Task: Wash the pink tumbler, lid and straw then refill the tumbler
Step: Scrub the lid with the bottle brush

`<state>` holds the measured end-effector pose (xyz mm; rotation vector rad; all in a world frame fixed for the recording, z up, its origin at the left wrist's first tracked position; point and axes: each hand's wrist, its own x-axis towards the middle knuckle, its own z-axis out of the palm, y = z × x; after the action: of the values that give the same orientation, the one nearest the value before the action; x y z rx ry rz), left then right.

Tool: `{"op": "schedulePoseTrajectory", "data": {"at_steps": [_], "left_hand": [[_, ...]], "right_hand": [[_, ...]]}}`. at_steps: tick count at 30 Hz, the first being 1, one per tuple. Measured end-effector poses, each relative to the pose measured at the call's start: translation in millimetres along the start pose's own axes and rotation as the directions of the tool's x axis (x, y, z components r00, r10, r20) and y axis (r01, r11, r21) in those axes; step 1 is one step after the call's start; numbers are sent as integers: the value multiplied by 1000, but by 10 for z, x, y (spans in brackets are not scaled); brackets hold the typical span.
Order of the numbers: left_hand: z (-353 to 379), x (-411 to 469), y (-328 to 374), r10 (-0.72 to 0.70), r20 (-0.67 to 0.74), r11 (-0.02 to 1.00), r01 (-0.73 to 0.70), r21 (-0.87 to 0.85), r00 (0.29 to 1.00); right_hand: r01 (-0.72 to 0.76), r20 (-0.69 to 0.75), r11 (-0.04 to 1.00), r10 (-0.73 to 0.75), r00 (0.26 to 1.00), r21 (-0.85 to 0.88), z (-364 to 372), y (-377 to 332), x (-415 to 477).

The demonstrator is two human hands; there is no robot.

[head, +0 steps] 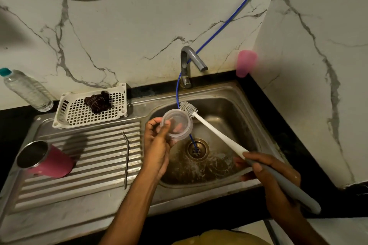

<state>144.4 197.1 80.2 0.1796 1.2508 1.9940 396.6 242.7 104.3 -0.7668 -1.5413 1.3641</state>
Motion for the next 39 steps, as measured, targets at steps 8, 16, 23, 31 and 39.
{"op": "schedulePoseTrajectory", "data": {"at_steps": [8, 16, 23, 31, 39], "left_hand": [[-82, 75, 2, -9, -137, 993, 25, 118, 991], [-151, 80, -13, -221, -93, 975, 219, -38, 971], [-203, 53, 35, -219, 6, 975, 219, -46, 976], [-65, 38, 13, -152, -20, 980, 148, -137, 988], [-4, 65, -39, -135, 63, 977, 144, -155, 989]], "right_hand": [[122, 64, 992, -123, 990, 14, 71, 36, 6], [108, 93, 994, -108, 990, 3, 94, 61, 71], [-61, 203, 998, 66, 977, -27, 30, 47, 163], [217, 171, 969, -195, 966, -119, -4, 58, -75], [160, 98, 983, -151, 984, -92, 8, 67, -147]]}}
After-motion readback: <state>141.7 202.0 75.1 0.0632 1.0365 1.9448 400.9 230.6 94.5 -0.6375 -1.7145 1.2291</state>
